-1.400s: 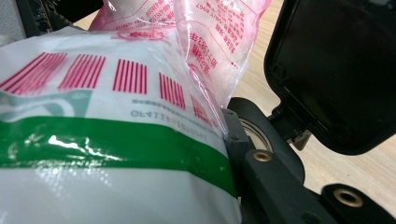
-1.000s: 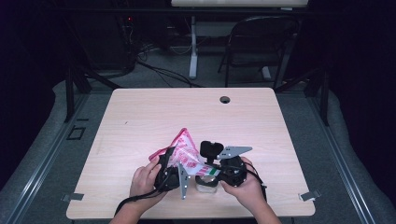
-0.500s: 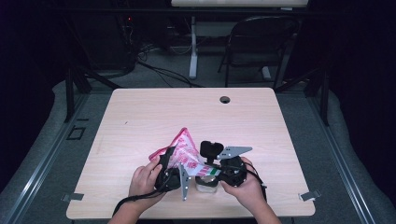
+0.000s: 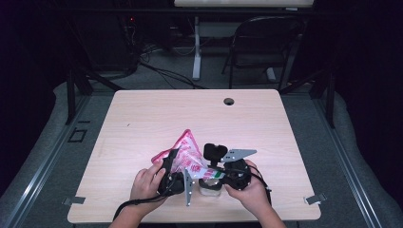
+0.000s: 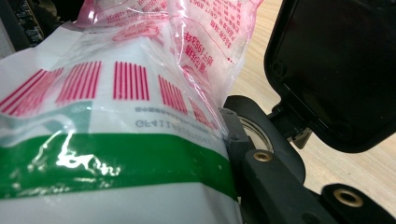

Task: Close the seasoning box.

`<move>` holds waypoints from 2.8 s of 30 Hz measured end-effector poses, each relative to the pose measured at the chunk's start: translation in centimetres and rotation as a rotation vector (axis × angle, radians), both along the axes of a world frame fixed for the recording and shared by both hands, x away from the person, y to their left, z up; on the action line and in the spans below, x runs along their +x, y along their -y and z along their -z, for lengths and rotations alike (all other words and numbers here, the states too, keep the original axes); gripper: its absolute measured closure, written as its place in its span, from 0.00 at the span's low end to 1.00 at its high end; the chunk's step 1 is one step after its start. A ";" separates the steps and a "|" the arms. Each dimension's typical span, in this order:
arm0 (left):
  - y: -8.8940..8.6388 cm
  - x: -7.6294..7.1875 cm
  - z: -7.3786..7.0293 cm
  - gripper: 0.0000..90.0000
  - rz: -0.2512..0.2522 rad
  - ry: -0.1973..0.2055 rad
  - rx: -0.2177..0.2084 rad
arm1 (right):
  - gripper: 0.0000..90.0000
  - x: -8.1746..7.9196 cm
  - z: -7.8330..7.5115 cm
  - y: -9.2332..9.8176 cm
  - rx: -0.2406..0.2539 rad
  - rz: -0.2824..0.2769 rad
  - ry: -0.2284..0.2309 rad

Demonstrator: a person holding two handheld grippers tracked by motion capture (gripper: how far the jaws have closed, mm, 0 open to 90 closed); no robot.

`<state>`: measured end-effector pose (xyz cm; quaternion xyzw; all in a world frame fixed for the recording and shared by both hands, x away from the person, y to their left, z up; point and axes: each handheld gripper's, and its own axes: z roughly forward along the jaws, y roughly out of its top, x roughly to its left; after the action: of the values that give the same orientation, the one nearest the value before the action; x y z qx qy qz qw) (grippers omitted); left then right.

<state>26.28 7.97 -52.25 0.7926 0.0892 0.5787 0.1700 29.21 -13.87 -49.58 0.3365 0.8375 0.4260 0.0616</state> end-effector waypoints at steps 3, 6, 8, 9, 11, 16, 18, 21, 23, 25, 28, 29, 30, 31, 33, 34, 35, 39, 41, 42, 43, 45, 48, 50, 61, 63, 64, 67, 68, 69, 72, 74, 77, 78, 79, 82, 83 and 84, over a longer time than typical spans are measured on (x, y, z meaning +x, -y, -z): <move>0.0 -0.1 0.0 0.63 -0.001 0.008 0.004 | 1.00 0.0 0.0 0.0 0.000 0.000 0.000; 0.1 -0.1 0.0 0.63 -0.002 0.020 0.015 | 1.00 0.0 0.0 0.0 0.003 0.002 0.000; 0.1 -0.2 0.1 0.63 -0.002 0.025 0.021 | 1.00 0.0 0.0 0.0 -0.001 0.000 0.000; 0.1 -0.2 0.1 0.63 -0.002 0.026 0.023 | 1.00 0.0 0.1 0.0 -0.002 -0.001 -0.001; 0.1 -0.2 0.1 0.63 0.000 0.029 0.027 | 1.00 0.0 0.1 0.0 -0.003 0.000 -0.001; 0.1 -0.3 0.0 0.63 0.003 0.044 0.048 | 1.00 0.0 0.1 0.0 -0.002 0.000 0.000; 0.1 -0.4 0.0 0.63 0.002 0.047 0.054 | 1.00 0.0 0.1 0.0 -0.002 0.000 -0.001; 0.2 -0.4 0.0 0.63 0.001 0.051 0.062 | 1.00 0.0 0.1 -0.1 -0.001 0.000 0.000; 0.2 -0.4 0.0 0.63 0.003 0.055 0.067 | 1.00 0.0 0.1 -0.1 -0.001 0.001 0.001; 0.2 -0.4 0.0 0.63 0.001 0.061 0.070 | 1.00 0.0 0.1 -0.1 -0.003 0.002 0.001; 0.2 -0.5 0.1 0.63 0.000 0.076 0.077 | 1.00 0.0 0.1 0.0 -0.007 -0.002 0.000; 0.3 -0.5 0.1 0.63 0.000 0.077 0.078 | 1.00 0.0 0.1 -0.1 -0.002 0.004 0.000; 0.3 -0.5 0.1 0.63 -0.003 0.083 0.083 | 1.00 0.0 0.2 0.0 -0.002 0.004 0.000; 0.3 -0.5 0.2 0.63 0.003 0.086 0.081 | 1.00 0.0 0.2 0.0 -0.003 0.003 -0.001; 0.3 -0.6 0.2 0.63 0.000 0.091 0.082 | 1.00 0.0 0.2 0.0 -0.004 0.001 0.003; 0.3 -0.7 0.1 0.63 0.000 0.090 0.084 | 1.00 0.0 0.2 0.0 -0.004 -0.002 0.002; 0.4 -0.7 0.1 0.64 0.000 0.090 0.084 | 1.00 0.0 0.2 0.0 -0.004 -0.002 0.004; 0.3 -0.7 0.1 0.64 0.004 0.094 0.083 | 1.00 -0.1 0.1 0.0 -0.008 0.003 0.012; 0.4 -0.7 0.0 0.64 0.007 0.108 0.092 | 1.00 -0.1 0.1 0.0 -0.014 0.002 0.017; 0.4 -0.7 0.0 0.64 0.007 0.109 0.091 | 1.00 -0.1 0.1 0.0 -0.016 0.003 0.019; 0.4 -0.8 0.0 0.64 0.003 0.104 0.092 | 1.00 -0.2 0.1 0.0 -0.018 0.003 0.022; 0.4 -0.8 -0.1 0.64 0.008 0.108 0.094 | 1.00 -0.2 0.0 -0.1 -0.022 0.000 0.028; 0.4 -0.8 -0.2 0.64 0.012 0.111 0.099 | 1.00 -0.1 -0.2 -0.1 -0.045 -0.006 0.035; 0.4 -0.8 -0.5 0.64 0.014 0.115 0.100 | 1.00 -0.2 -0.5 -0.1 -0.051 -0.002 0.043; 0.8 -1.2 -0.7 0.64 0.031 0.133 0.127 | 1.00 -0.8 -0.4 0.2 -0.054 0.003 0.053; 0.8 -1.2 -0.6 0.64 0.031 0.132 0.134 | 1.00 -0.9 -0.2 0.2 -0.051 0.009 0.053; 0.9 -1.2 -0.5 0.64 0.030 0.130 0.134 | 1.00 -0.9 0.0 0.2 -0.047 0.011 0.053; 1.0 -1.2 -0.4 0.64 0.033 0.125 0.140 | 1.00 -0.9 0.3 0.3 -0.048 0.016 0.049; 1.1 -1.2 -0.4 0.64 0.035 0.124 0.139 | 1.00 -0.9 0.3 0.4 -0.047 0.016 0.046; 1.1 -1.3 -0.4 0.64 0.036 0.123 0.140 | 1.00 -0.9 0.4 0.4 -0.048 0.018 0.048; 1.2 -1.3 -0.3 0.65 0.040 0.128 0.139 | 1.00 -0.8 0.6 0.5 -0.041 0.028 0.043; 1.2 -1.3 -0.3 0.65 0.039 0.123 0.142 | 1.00 -0.9 0.6 0.6 -0.044 0.032 0.042; 1.1 -1.3 -0.3 0.65 0.039 0.124 0.143 | 1.00 -0.9 0.7 0.5 -0.053 0.031 0.046; 1.1 -1.3 -0.3 0.65 0.039 0.127 0.143 | 1.00 -0.9 0.7 0.5 -0.052 0.032 0.048; 1.1 -1.3 -0.3 0.65 0.039 0.126 0.146 | 1.00 -0.9 0.7 0.5 -0.051 0.033 0.048; 1.1 -1.3 -0.2 0.65 0.040 0.129 0.147 | 1.00 -0.9 0.8 0.4 -0.046 0.038 0.047; 1.1 -1.3 -0.2 0.65 0.041 0.131 0.147 | 1.00 -0.9 0.8 0.4 -0.047 0.039 0.048; 1.1 -1.4 -0.2 0.65 0.040 0.131 0.148 | 1.00 -0.9 0.8 0.4 -0.046 0.039 0.048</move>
<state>24.92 6.86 -52.03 0.7650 0.0191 0.6308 0.1282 28.28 -14.28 -50.41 0.3409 0.8388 0.4131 0.0978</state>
